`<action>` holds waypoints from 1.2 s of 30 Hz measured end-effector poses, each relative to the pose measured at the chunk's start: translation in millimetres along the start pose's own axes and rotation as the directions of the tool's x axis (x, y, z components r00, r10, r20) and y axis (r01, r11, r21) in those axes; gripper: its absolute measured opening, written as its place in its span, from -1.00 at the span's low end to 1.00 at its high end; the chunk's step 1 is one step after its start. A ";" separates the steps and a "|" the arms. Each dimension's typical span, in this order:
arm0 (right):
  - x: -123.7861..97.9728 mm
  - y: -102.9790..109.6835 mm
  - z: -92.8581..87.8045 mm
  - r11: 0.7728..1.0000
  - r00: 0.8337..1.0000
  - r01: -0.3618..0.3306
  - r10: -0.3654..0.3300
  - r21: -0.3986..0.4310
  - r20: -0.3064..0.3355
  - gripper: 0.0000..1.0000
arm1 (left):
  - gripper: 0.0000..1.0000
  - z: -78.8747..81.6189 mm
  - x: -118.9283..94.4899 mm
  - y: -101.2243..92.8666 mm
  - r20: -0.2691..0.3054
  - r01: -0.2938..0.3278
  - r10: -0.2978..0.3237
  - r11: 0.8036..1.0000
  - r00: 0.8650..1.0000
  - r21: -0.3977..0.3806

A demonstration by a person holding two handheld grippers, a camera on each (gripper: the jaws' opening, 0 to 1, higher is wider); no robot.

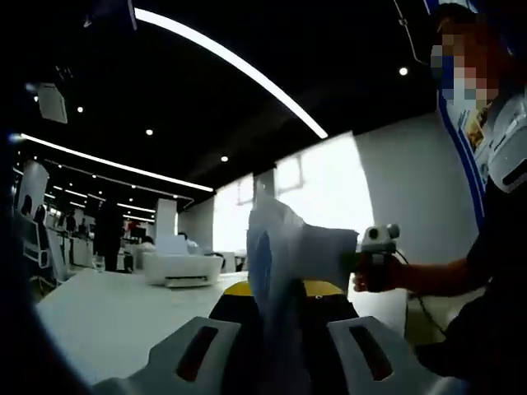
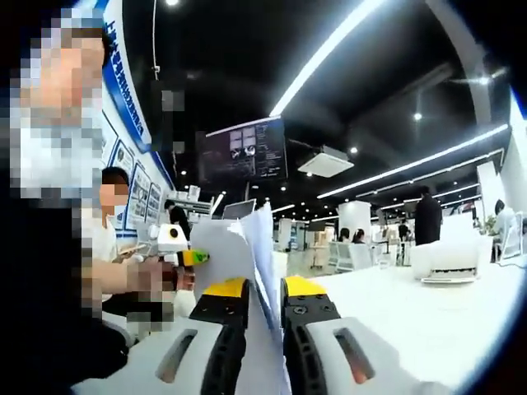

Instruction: Organize the stack of printing papers by aligning and flattening the scattered papers on the table

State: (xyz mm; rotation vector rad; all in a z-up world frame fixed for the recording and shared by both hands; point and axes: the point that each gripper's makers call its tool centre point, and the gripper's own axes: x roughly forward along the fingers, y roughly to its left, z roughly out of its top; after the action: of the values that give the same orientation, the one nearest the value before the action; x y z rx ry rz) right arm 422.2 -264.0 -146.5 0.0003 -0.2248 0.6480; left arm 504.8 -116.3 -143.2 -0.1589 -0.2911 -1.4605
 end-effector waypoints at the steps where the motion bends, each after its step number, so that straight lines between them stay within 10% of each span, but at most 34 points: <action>1: 1.2 0.9 1.1 1.000 1.000 -0.003 0.003 -0.013 -0.003 -1.00 | -0.78 -0.1 3.7 -0.1 -0.006 -0.002 0.002 1.000 1.000 0.013; 10: 4.2 -11.8 9.8 0.984 0.993 0.118 -0.118 -0.134 0.004 -1.00 | -0.81 2.6 30.4 9.6 0.017 -0.068 0.066 0.988 0.998 0.140; 18: -10.4 -25.6 -32.2 0.983 0.977 0.180 -0.184 -0.041 -0.109 -0.53 | -0.49 -30.4 19.2 7.3 -0.048 -0.072 0.073 0.997 0.996 0.024; 36: -27.6 -64.2 -34.9 0.903 0.899 0.430 -0.426 0.021 -0.105 -0.01 | -0.45 -32.5 34.4 0.1 -0.068 -0.062 0.062 0.998 0.996 0.007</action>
State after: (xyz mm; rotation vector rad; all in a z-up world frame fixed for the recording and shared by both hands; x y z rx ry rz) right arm 446.5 -329.2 -181.7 0.0584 -0.1089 0.2106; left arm 511.0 -158.1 -164.3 -0.1125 -0.2327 -1.4007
